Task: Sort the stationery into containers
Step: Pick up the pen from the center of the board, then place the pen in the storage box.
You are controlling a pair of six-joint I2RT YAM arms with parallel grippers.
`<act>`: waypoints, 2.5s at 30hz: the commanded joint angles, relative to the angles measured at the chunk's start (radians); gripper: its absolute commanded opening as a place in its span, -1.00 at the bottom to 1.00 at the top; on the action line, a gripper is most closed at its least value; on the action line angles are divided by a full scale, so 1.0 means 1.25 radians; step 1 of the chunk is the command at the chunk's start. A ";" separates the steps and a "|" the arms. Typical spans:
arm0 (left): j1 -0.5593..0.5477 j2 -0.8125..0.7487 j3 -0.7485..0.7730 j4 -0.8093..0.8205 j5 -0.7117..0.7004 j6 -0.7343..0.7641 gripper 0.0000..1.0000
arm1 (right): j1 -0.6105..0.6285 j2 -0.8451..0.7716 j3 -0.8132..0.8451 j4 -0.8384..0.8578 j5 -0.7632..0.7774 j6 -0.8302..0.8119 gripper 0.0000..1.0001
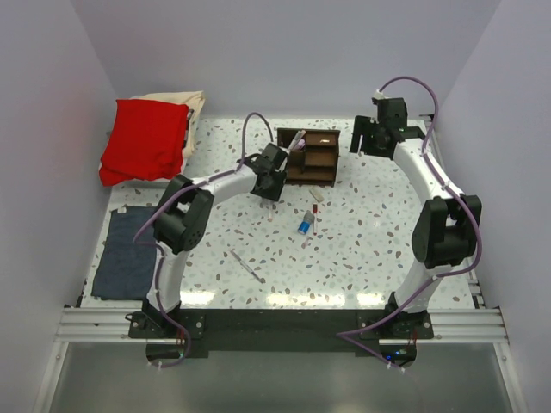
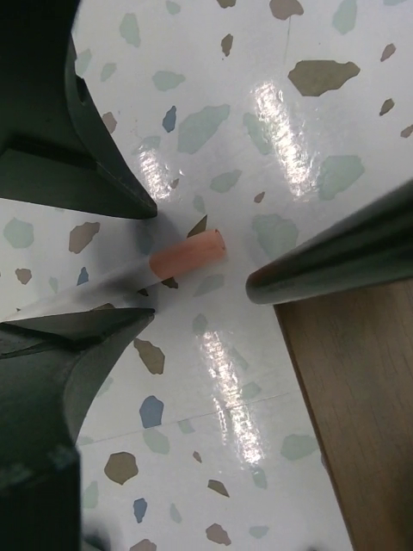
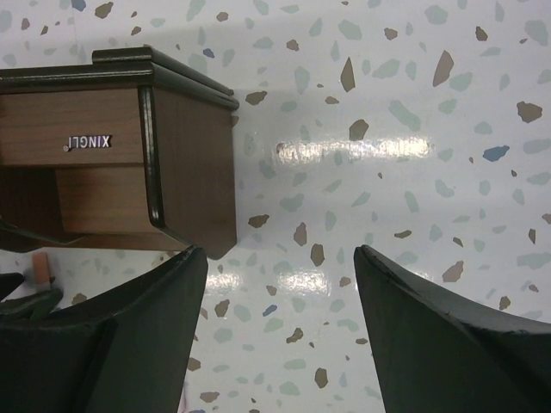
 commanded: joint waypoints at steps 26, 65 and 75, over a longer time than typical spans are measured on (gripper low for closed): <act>0.092 -0.404 -0.079 -0.056 0.507 0.503 -1.00 | -0.013 -0.007 0.054 0.016 -0.014 -0.020 0.41; 0.150 0.014 -0.008 0.999 0.513 0.173 -0.79 | 0.005 0.017 0.027 0.077 -0.022 -0.099 0.40; 0.170 -0.003 -0.030 0.994 0.504 0.183 -0.19 | 0.017 0.012 0.015 0.083 -0.022 -0.095 0.41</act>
